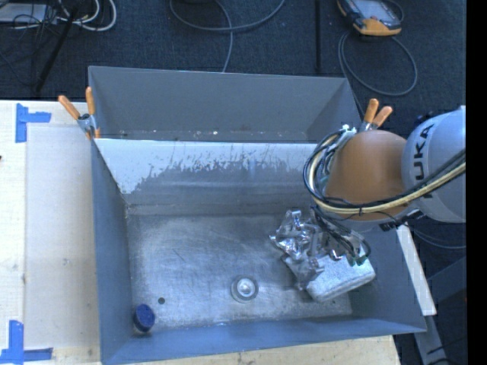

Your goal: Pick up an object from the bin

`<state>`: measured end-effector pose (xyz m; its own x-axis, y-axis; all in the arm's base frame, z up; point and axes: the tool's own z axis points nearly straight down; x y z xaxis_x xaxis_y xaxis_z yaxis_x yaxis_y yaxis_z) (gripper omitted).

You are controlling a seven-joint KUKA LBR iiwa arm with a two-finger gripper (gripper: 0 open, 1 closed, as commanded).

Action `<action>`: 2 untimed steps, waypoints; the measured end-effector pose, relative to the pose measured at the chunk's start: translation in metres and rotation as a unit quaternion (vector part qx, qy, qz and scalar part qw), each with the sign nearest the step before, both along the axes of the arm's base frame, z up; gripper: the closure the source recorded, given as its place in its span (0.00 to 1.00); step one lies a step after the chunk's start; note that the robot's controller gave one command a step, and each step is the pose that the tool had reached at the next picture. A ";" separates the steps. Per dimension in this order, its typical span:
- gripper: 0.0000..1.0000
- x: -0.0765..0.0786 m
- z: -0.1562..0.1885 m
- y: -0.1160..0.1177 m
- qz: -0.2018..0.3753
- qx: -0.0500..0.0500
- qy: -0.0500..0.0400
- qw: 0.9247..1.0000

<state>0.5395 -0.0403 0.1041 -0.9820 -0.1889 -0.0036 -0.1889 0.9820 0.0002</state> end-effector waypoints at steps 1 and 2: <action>1.00 -0.001 -0.001 0.003 0.002 0.001 0.001 1.000; 0.00 -0.001 -0.002 0.002 0.001 0.000 0.002 1.000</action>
Offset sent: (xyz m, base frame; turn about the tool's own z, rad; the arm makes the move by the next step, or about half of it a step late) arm 0.0000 0.0000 0.0000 0.0000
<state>0.5382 -0.0382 0.1024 -0.9818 -0.1901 -0.0002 -0.1901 0.9818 0.0016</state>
